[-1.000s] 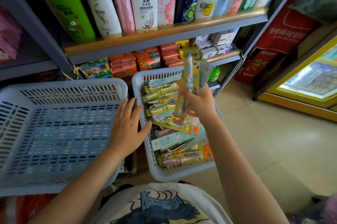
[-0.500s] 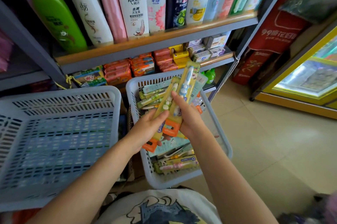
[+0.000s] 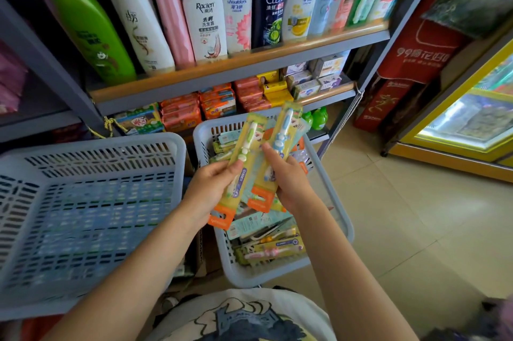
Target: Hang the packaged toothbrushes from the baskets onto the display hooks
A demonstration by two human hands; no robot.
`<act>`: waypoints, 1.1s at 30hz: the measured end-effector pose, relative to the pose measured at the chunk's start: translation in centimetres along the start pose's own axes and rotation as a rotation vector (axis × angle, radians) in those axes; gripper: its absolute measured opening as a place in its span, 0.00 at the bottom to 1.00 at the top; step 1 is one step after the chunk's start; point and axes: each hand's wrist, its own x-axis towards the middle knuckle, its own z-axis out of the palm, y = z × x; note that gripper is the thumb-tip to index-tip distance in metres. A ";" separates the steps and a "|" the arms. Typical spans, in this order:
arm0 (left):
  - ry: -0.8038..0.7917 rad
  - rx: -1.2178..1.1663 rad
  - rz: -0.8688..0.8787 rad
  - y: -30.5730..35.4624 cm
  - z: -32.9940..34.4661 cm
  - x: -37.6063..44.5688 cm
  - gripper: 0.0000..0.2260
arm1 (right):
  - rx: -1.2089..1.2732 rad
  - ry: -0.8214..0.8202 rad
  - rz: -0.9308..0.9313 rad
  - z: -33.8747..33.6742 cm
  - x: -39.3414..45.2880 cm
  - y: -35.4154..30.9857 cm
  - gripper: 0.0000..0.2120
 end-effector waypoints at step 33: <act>0.011 -0.163 -0.091 0.7 -0.3 1.0 0.12 | -0.453 -0.046 -0.250 3.3 -1.2 0.2 0.20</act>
